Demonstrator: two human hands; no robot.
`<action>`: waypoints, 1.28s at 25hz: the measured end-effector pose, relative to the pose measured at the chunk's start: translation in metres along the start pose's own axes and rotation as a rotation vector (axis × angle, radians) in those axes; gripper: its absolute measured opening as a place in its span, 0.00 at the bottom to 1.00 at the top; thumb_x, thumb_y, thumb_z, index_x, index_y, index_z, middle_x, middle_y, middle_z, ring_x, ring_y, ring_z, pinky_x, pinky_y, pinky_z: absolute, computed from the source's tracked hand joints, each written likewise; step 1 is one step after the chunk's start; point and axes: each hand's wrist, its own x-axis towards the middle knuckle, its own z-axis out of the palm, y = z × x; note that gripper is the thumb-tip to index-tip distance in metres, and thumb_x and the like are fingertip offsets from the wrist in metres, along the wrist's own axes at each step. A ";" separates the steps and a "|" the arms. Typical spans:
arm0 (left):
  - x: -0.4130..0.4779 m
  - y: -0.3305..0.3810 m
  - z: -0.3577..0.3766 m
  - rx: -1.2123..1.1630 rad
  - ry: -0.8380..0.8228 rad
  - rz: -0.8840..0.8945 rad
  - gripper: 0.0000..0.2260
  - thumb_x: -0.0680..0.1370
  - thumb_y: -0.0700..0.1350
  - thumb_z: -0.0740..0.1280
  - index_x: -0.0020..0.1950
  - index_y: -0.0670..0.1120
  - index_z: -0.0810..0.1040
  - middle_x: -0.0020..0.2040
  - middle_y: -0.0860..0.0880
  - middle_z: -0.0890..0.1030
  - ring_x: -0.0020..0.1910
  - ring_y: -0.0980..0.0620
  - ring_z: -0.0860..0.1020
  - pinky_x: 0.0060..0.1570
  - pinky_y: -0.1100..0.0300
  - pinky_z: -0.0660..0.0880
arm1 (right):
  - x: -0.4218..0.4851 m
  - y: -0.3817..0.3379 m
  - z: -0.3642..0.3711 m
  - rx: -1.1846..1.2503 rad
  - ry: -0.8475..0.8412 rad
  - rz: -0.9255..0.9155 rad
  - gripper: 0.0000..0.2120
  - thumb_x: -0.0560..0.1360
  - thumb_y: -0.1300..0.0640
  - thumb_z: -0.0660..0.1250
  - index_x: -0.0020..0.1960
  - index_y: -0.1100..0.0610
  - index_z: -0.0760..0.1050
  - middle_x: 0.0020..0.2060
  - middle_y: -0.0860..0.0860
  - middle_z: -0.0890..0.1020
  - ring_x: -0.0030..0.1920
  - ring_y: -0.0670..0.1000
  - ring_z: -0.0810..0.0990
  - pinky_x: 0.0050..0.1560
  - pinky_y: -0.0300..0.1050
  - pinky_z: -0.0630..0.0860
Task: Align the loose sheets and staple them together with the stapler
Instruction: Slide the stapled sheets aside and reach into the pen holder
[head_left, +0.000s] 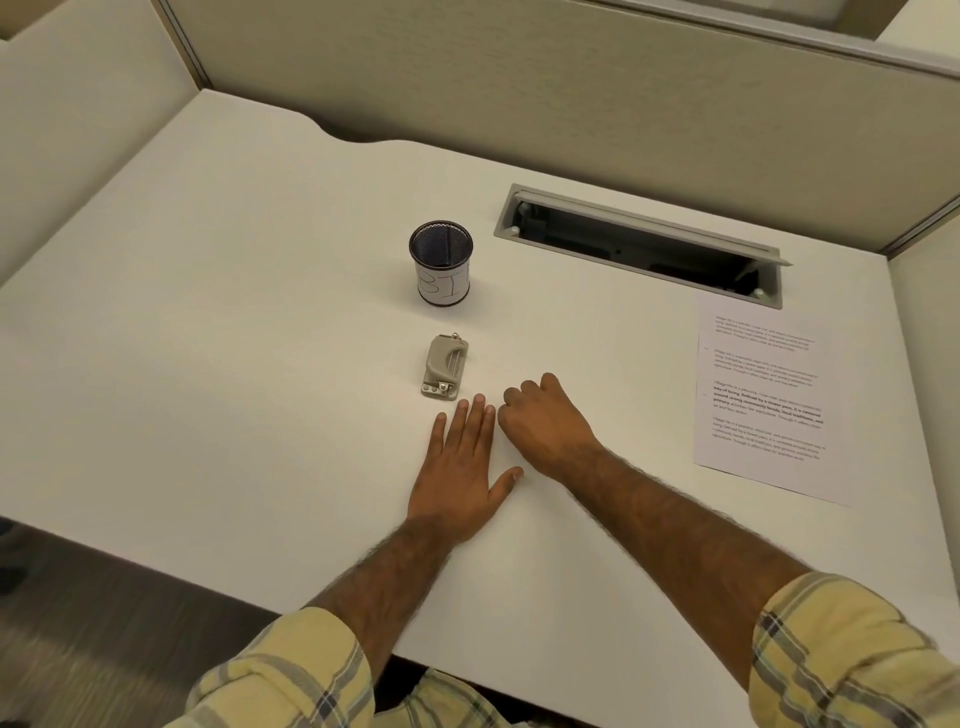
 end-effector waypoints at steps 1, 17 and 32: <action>0.000 0.000 0.000 -0.004 0.000 0.000 0.38 0.82 0.68 0.44 0.83 0.45 0.40 0.84 0.47 0.39 0.82 0.49 0.37 0.81 0.44 0.42 | 0.002 -0.001 0.001 -0.003 0.001 0.005 0.04 0.76 0.61 0.69 0.50 0.60 0.79 0.45 0.56 0.81 0.46 0.58 0.79 0.52 0.55 0.70; -0.003 -0.002 -0.002 -0.047 0.020 0.018 0.37 0.83 0.67 0.44 0.83 0.44 0.41 0.84 0.46 0.39 0.82 0.49 0.37 0.80 0.45 0.40 | 0.067 0.073 -0.071 1.470 0.142 0.549 0.03 0.73 0.63 0.66 0.42 0.61 0.79 0.38 0.54 0.84 0.38 0.50 0.80 0.39 0.45 0.74; -0.003 -0.007 0.001 -0.136 0.106 0.043 0.37 0.83 0.66 0.47 0.83 0.43 0.44 0.84 0.46 0.42 0.82 0.48 0.38 0.78 0.44 0.40 | 0.217 0.069 -0.138 0.596 0.079 0.381 0.03 0.70 0.62 0.66 0.41 0.55 0.75 0.41 0.51 0.81 0.39 0.51 0.77 0.33 0.42 0.69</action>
